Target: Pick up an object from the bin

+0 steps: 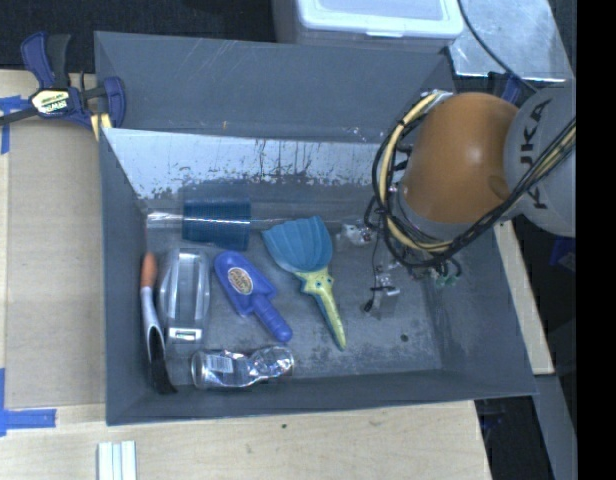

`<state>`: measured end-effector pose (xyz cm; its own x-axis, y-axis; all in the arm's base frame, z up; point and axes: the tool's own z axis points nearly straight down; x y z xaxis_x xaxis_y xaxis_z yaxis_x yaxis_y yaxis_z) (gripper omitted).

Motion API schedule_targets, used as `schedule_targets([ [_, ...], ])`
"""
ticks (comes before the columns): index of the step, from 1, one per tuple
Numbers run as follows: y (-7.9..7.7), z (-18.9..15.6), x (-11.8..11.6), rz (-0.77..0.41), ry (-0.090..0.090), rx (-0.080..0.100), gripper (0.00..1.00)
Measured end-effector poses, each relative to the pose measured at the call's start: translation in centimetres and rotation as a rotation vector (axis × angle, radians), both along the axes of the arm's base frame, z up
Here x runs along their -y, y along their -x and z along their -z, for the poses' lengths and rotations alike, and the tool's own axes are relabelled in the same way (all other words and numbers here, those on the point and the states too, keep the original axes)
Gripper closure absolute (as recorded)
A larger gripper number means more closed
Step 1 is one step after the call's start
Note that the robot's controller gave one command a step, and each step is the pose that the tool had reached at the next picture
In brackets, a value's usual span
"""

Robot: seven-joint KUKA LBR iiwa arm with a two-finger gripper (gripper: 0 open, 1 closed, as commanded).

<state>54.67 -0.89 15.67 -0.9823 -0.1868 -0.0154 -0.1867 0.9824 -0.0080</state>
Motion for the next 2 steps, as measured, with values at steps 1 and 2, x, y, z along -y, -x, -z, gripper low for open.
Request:
schedule_targets([
  [1,-1.4,5.9,-4.5,0.428,-0.011,-0.010,0.00],
  [2,-3.9,8.6,-2.0,0.103,-0.002,0.012,0.00],
])
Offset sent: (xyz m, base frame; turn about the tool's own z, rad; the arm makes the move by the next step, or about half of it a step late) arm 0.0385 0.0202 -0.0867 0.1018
